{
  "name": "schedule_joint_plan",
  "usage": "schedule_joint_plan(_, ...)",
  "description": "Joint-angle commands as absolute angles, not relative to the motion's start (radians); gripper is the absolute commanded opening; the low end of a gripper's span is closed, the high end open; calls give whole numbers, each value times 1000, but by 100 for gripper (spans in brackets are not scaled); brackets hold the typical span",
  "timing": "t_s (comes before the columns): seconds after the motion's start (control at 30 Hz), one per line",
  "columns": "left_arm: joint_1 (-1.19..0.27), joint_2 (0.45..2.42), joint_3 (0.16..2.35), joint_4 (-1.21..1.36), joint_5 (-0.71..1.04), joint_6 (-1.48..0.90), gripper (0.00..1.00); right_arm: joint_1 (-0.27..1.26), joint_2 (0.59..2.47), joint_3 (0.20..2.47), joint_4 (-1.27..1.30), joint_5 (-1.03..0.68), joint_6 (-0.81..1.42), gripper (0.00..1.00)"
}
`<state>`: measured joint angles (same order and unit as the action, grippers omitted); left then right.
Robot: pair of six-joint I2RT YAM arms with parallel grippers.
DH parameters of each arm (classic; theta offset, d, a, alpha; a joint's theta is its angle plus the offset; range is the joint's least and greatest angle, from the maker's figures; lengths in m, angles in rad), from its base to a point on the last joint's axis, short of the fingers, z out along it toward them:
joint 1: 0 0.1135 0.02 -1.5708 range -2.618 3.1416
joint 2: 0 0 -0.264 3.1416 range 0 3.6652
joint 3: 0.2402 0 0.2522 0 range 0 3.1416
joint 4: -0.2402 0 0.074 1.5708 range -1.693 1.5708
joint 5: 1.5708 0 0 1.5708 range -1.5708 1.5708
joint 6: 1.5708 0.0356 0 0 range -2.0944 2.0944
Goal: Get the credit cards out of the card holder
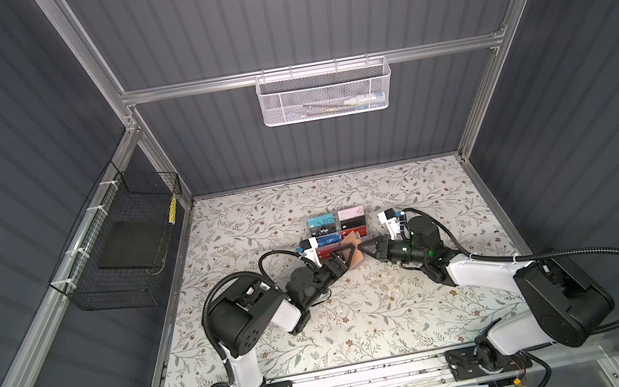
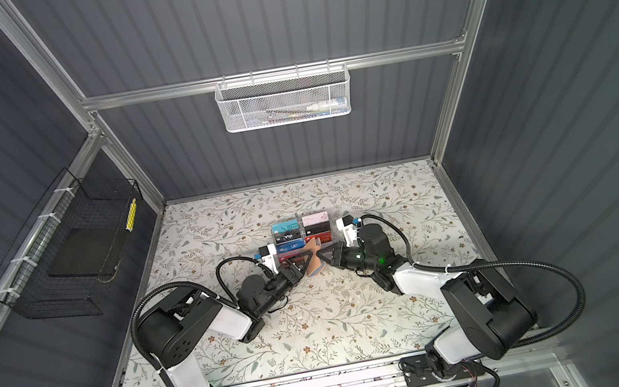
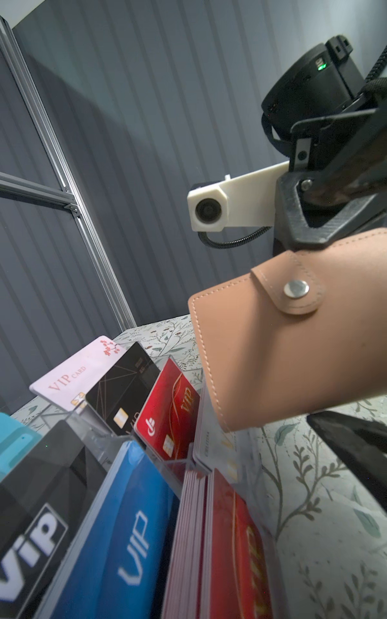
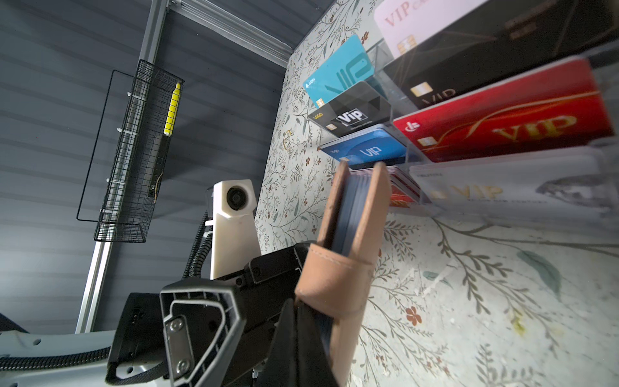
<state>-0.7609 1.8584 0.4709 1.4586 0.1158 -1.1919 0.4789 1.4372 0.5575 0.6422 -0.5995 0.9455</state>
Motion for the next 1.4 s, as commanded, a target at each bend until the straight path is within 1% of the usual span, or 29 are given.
schedule_joint_plan(0.0,-769,1880,497,1528,120,-1216,96,482,1437,582,712,-634,960,0)
schedule_joint_plan(0.27,-769,1868,514,1524,118,-1204,95,482,1440,592,700,-633,951,0)
schedule_joint_plan(0.5,-769,1857,522,1528,123,-1192,92,482,1496,592,722,-624,944,0)
schedule_joint_plan(0.67,-769,1816,509,1509,117,-1173,89,480,1542,601,716,-613,928,0)
schedule_joint_plan(0.9,-769,1783,495,1486,114,-1155,80,472,1563,605,707,-607,913,0)
schedule_joint_plan(1.23,-769,1770,502,1448,126,-1128,61,461,1563,611,697,-615,907,0)
schedule_joint_plan(1.37,-769,1763,490,1453,122,-1123,58,457,1565,611,697,-615,907,0)
